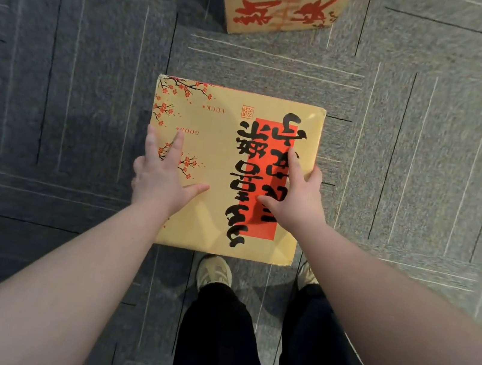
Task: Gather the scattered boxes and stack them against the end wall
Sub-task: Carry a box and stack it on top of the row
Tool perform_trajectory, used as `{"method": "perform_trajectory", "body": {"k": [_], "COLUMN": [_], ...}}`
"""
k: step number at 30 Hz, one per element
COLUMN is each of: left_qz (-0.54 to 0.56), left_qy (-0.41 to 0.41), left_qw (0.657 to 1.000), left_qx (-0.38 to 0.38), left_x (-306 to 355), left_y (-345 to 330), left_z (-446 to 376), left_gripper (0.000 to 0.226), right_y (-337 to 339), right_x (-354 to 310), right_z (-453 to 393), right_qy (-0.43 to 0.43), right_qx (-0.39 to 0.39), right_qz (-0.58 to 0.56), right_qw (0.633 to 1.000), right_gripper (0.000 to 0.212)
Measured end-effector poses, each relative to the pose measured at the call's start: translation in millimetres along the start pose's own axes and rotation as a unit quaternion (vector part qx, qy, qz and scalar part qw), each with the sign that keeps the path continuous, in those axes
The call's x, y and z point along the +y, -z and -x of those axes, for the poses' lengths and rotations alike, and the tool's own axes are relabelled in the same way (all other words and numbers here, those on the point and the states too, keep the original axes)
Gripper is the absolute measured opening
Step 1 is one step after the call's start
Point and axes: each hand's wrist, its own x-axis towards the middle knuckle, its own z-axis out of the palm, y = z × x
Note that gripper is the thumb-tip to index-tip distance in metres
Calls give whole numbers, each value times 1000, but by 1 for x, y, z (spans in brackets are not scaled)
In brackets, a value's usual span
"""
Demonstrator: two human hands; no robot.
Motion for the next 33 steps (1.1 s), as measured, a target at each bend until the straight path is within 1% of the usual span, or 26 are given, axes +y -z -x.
{"method": "perform_trajectory", "body": {"k": [3,9,12,16,21,25,31,33], "left_qz": [-4,-39,-65,-96,-132,-161,-180,-191], "left_qy": [-8,-60,-99,-167,-284,-374,-472,-487], "left_qw": [1000,997,993,981,948,908,850,838], "left_qx": [7,-5,-3,13,53,99,148,158], "left_x": [12,65,109,191,308,397,515,546], "left_y": [4,25,48,93,164,216,272,285], "left_z": [7,32,52,90,159,232,369,419], "left_gripper": [103,98,95,92,91,91,91,90], "right_y": [9,57,99,175,287,375,491,522], "right_x": [6,29,44,65,90,113,165,185], "right_z": [4,33,57,101,177,252,373,412], "right_qy": [-9,-56,-72,-96,-117,-125,-141,-152], "right_qx": [10,24,50,109,205,289,382,395], "right_qz": [-27,-17,-47,-96,-172,-208,-234,-240], "right_qw": [1000,998,995,985,956,926,883,874], "right_gripper": [100,89,87,85,84,83,82,81]}}
